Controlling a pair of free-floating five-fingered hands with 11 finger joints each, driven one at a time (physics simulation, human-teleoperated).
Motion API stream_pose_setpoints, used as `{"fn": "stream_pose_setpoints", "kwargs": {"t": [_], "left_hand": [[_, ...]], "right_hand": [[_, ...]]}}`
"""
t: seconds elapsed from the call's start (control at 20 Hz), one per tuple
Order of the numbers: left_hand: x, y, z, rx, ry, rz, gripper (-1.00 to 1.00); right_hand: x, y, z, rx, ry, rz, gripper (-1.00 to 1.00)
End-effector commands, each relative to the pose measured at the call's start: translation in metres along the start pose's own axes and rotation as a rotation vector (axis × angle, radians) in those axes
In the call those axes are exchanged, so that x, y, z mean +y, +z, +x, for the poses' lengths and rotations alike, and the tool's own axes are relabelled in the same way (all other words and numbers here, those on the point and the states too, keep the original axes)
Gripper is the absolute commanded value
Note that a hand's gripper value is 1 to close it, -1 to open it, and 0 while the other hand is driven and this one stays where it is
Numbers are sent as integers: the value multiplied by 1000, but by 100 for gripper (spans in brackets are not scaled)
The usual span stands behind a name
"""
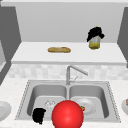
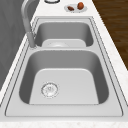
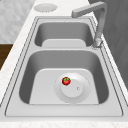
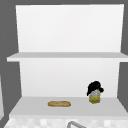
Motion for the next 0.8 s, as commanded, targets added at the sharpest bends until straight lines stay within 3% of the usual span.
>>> {"fn": "stream_pose_setpoints", "kwargs": {"t": [0.0,0.3,0.4,0.55,0.75], "left_hand": [[0,0,0,0,0,0,0],[0,0,0,0,0,0,0],[0,0,0,0,0,0,0],[0,0,0,0,0,0,0],[0,0,0,0,0,0,0]], "right_hand": [[0,-7,24,-6,-1,50,100],[-39,17,23,20,87,75,100],[-47,24,29,-4,84,76,100],[-59,20,49,49,100,91,100],[-80,14,78,40,39,83,100]]}}
